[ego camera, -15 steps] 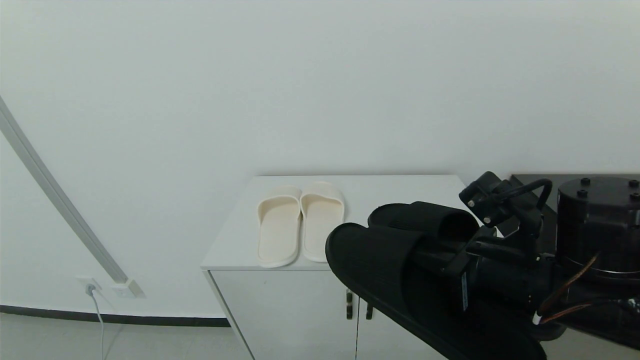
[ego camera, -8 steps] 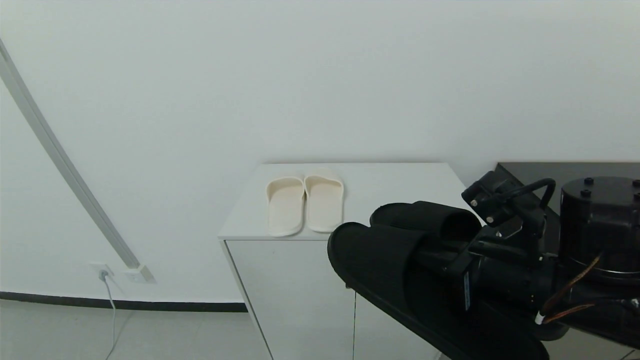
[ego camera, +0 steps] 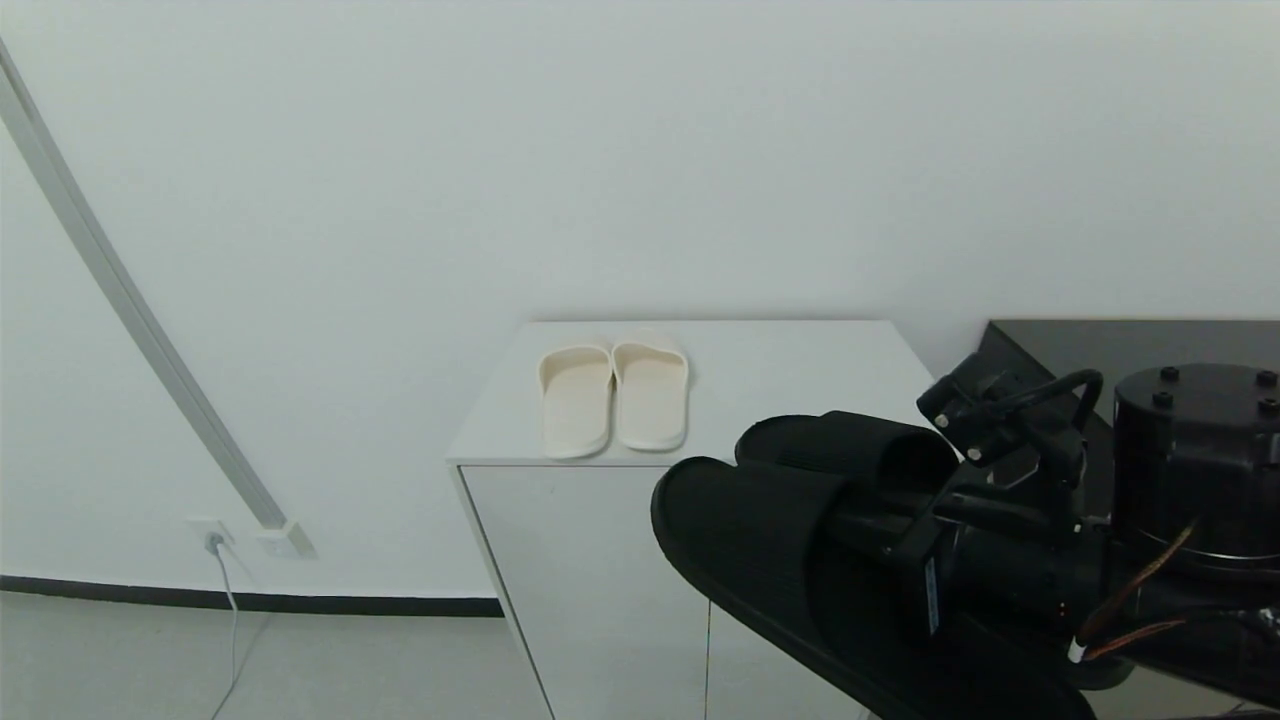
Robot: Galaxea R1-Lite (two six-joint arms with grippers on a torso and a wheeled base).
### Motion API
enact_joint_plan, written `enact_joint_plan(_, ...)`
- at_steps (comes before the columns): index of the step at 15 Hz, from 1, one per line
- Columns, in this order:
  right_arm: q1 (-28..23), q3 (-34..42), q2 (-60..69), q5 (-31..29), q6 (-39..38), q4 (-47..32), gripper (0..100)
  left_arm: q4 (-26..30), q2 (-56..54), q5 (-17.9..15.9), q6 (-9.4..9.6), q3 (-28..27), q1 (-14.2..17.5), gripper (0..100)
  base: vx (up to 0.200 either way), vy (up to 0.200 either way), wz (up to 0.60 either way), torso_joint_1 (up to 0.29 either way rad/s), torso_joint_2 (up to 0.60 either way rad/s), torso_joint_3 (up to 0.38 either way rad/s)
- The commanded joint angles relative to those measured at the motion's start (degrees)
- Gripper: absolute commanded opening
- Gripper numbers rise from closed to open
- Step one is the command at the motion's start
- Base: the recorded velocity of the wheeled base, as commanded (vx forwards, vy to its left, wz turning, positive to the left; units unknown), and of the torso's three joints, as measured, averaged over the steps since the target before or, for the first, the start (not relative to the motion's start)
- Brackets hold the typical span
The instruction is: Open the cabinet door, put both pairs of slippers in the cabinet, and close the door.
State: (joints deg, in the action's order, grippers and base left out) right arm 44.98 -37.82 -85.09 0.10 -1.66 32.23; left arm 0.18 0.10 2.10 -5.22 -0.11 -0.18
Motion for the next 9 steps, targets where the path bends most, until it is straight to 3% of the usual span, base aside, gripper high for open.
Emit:
enact_joint_plan(1,0.02,0.11,-0.43,-0.01,-0.01,0.02,0,-0.01,-0.01,0.01,-0.06,0.02,0.01,0,0.0,0.0,0.0,0.0,0.0,0.0)
enact_joint_plan(7,0.02,1.08,-1.22,-0.01,0.25,0.11,0,-0.01,-0.01,0.01,0.03,0.02,0.01,0,0.0,0.0,0.0,-0.005,0.01,0.009)
enact_joint_plan(9,0.02,1.08,-1.13,0.08,0.25,0.2,0,-0.01,-0.01,0.01,0.03,0.02,0.01,0,0.0,0.0,0.0,-0.137,0.32,0.176)
